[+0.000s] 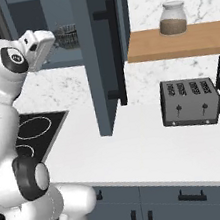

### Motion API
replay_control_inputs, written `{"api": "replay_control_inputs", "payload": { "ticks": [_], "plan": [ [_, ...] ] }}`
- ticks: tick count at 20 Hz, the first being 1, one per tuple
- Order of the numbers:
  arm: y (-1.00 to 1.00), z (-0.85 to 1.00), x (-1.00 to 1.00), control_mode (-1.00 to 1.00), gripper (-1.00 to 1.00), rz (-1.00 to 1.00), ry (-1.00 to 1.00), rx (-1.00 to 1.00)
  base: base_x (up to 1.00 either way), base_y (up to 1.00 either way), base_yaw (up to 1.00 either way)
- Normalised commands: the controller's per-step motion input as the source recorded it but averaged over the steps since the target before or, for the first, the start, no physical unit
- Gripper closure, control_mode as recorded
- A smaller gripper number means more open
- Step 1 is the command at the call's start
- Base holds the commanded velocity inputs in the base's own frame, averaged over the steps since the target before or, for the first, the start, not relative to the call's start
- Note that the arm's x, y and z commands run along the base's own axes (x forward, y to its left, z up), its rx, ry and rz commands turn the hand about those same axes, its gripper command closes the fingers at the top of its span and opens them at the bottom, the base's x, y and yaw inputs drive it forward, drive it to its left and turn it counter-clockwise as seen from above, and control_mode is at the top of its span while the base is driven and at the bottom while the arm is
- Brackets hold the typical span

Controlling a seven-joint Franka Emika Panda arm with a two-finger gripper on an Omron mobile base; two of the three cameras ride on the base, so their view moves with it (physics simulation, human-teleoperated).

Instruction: Pick up the bowls on the counter and stack them on top of one another in the open cabinet. Place the smaller bowl on top of the larger bowl.

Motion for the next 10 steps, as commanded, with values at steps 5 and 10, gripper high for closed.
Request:
{"api": "replay_control_inputs", "payload": {
  "ticks": [5, 10],
  "plan": [
    [-0.98, -1.00, -1.00, -1.00, -1.00, 0.00, -0.16, 0.00, 0.00, 0.00, 0.00],
    [-1.00, -1.00, -1.00, -1.00, -1.00, 0.00, -0.11, 0.01, 0.00, 0.00, 0.00]
  ]
}}
